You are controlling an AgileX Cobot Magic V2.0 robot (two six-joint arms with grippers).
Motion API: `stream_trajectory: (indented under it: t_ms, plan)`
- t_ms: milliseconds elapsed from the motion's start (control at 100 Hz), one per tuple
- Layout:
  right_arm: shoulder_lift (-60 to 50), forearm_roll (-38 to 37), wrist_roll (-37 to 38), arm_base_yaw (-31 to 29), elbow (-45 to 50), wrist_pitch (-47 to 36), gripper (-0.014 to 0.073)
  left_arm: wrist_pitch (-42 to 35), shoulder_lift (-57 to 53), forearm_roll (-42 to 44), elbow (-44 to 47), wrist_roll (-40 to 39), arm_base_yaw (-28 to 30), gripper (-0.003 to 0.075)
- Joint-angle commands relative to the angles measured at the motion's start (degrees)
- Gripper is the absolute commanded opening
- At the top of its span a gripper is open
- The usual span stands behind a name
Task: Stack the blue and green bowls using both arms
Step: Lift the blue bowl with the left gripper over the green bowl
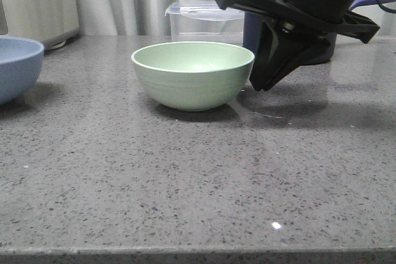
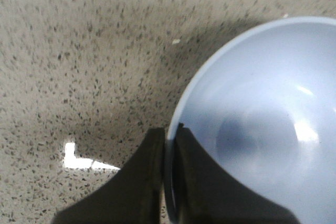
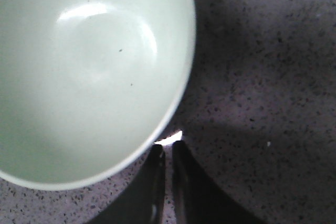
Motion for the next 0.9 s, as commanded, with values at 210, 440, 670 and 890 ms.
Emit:
stream_trajectory:
  t_ms: [210, 440, 670, 890]
  plan:
    - [-1.9, 0.7, -0.6, 0.0, -1.4, -2.0, 0.0053, 6.4, 0.5, -8.6, -14.8, 5.3, -2.6, -0.002]
    - [-1.9, 0.7, -0.6, 0.0, -1.4, -2.0, 0.0053, 10.6, 6.2, -8.6, -26.0, 5.4, -11.8, -0.002]
    - [-1.9, 0.7, -0.6, 0.0, -1.4, -2.0, 0.0053, 14.7, 13.9, -8.6, -35.6, 5.4, -20.4, -0.002]
    - [-1.9, 0.7, -0.6, 0.0, -1.4, -2.0, 0.0053, 16.2, 19.7, -8.6, -41.4, 5.1, -25.1, -0.002]
